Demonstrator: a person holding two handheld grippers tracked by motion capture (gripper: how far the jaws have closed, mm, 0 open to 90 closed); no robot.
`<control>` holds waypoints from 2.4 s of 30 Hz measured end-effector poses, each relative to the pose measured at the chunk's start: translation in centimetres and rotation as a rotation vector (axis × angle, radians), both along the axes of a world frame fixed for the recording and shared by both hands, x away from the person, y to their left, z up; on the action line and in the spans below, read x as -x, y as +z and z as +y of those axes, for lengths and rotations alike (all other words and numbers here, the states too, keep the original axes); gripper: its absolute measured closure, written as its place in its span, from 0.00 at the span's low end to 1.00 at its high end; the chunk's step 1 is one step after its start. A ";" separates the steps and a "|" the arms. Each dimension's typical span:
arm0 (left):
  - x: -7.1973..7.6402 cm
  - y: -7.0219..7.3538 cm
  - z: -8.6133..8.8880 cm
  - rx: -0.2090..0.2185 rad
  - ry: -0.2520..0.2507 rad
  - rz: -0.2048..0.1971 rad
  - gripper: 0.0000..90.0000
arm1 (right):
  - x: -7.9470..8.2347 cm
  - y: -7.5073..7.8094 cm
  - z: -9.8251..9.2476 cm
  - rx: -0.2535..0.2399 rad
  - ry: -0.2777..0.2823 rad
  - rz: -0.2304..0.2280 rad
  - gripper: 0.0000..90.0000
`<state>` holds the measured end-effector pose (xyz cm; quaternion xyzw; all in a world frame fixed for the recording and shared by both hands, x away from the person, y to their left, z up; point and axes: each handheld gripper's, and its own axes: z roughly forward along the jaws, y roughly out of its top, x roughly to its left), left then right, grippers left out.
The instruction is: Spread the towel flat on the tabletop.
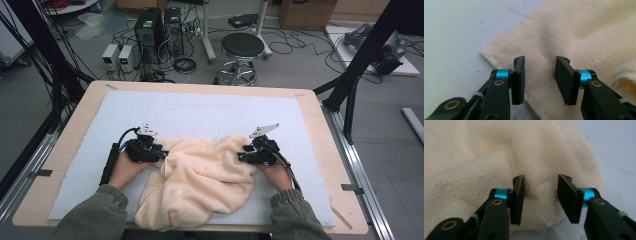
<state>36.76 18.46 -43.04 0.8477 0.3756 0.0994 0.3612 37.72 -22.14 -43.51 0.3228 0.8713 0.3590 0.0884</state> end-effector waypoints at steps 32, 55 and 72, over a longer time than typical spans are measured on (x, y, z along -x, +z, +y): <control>-7.9 6.7 0.2 0.060 0.219 -0.231 0.64 | -6.9 9.5 -0.3 -0.059 -0.156 -0.200 0.65; 5.0 4.5 0.9 0.156 -0.077 -0.225 0.48 | 5.3 5.8 -0.3 -0.083 0.078 -0.163 0.47; 5.5 0.1 -2.5 0.069 -0.200 -0.068 0.72 | 8.4 -0.3 1.3 -0.037 0.201 -0.042 0.58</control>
